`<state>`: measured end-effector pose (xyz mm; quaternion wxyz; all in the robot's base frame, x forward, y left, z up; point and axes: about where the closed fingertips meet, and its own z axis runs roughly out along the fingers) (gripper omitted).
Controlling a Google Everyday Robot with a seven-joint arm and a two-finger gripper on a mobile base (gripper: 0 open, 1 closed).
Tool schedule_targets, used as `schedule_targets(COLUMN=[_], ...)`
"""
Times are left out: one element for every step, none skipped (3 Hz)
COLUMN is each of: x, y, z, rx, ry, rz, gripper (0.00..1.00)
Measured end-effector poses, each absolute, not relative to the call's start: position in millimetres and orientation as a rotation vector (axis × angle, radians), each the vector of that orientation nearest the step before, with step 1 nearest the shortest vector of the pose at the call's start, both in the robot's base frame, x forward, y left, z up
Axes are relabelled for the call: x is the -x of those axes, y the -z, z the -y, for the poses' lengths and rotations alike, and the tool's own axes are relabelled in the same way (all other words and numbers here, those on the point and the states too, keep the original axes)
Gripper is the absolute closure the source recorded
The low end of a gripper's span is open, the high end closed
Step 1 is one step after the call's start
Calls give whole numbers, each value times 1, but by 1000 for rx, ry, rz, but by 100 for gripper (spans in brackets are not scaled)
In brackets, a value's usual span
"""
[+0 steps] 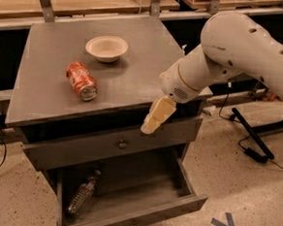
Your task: Place water bottle into middle drawer
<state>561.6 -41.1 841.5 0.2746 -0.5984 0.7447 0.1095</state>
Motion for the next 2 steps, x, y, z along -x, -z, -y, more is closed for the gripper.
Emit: schedule_targets(x=[-552, -552], y=[-865, -865], z=[40, 40], rx=[1661, 1661], ry=[-272, -272], rz=[-1902, -1901], gripper=[0, 0])
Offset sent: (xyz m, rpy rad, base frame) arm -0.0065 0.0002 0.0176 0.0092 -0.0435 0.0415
